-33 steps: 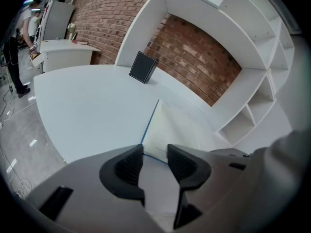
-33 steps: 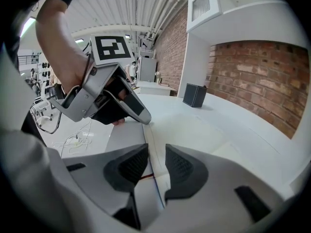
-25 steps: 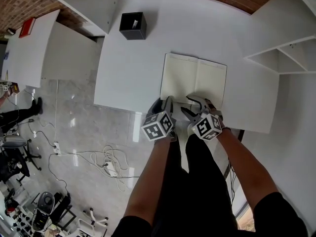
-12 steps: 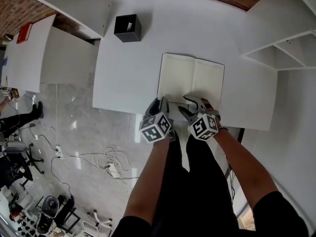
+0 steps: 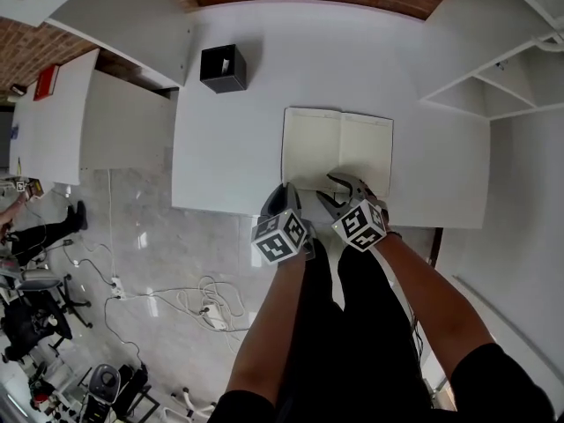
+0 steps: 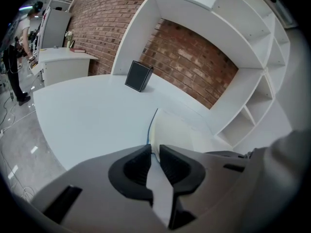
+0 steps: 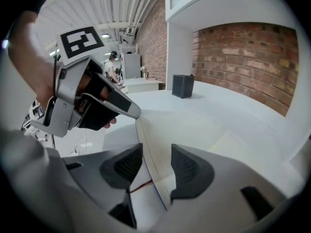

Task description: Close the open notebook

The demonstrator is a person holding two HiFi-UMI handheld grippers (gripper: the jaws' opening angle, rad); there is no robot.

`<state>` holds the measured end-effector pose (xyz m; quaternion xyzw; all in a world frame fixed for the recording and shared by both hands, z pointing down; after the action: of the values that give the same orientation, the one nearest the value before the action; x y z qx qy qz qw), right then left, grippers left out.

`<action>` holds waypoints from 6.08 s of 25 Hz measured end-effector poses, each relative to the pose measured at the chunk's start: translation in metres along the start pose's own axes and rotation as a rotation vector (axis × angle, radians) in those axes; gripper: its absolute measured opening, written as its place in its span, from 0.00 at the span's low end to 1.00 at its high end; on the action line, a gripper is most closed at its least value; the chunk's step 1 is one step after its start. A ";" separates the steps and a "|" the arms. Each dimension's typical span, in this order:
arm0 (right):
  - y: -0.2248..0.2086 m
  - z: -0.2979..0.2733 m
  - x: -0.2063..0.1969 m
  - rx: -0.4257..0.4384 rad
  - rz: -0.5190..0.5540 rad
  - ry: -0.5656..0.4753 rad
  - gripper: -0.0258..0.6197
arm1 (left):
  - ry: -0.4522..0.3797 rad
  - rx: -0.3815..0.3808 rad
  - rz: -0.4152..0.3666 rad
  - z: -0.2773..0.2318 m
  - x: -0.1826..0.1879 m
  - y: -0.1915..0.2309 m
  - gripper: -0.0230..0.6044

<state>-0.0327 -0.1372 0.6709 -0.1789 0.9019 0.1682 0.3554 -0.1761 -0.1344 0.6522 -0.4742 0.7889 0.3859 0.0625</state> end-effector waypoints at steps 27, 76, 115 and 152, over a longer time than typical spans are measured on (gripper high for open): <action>0.001 0.039 0.007 -0.169 -0.217 -0.056 0.25 | 0.048 -0.108 -0.210 0.027 0.006 -0.044 0.10; -0.046 0.222 -0.128 -0.333 -0.380 -0.086 0.25 | 0.033 -0.096 -0.554 0.026 -0.111 -0.194 0.09; -0.048 0.233 -0.202 -0.310 -0.521 -0.066 0.25 | 0.238 -0.054 -0.742 -0.050 -0.175 -0.196 0.12; -0.039 0.389 -0.029 -0.590 -0.703 -0.211 0.06 | -0.074 -0.541 -0.435 0.199 0.005 -0.183 0.06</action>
<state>0.2306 0.0021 0.4159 -0.5487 0.6594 0.3039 0.4145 -0.0863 -0.0512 0.4106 -0.6161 0.5357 0.5757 0.0438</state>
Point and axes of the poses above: the fingertips, and each gripper's own axes: z backward along the fingers, y to its left, x out of its top, the point moved 7 cm from there along z, backward along the fingers, and after that the axes turned 13 degrees about z, right-handed, at the moved point
